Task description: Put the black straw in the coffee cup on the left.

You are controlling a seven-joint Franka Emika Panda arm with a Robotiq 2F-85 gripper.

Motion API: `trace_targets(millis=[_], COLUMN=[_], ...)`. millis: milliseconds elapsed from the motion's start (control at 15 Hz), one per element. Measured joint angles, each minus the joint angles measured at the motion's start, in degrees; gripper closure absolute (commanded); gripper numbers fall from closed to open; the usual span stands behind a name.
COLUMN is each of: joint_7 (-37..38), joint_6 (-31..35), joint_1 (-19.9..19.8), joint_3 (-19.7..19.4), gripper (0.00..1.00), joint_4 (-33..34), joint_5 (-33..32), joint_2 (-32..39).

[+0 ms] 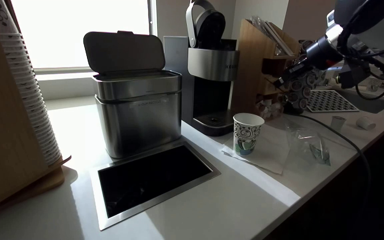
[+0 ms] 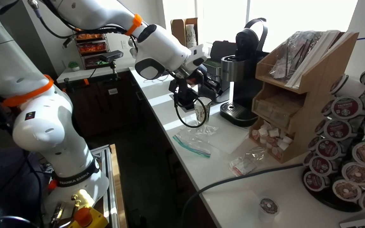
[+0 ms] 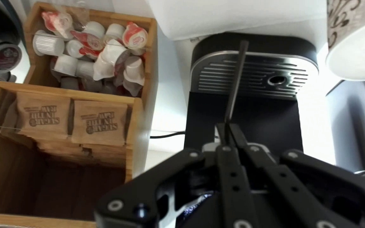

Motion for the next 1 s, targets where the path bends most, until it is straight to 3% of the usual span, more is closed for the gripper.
trace_targets(millis=[200,600,733,1000], joint_7=[2.96,3.18,9.05,10.50], joint_6=[2.64,2.66,3.03,10.00], joint_1=[2.03,2.09,0.99,-1.13], joint_3=[1.52,1.47,1.45,4.18], gripper=[0.98,0.99,0.99,0.99], joint_4=[-0.43,-0.44,-0.82,-1.02], joint_5=[0.66,0.94,-6.54,-5.03], joint_2=[0.49,0.62,0.78,3.69])
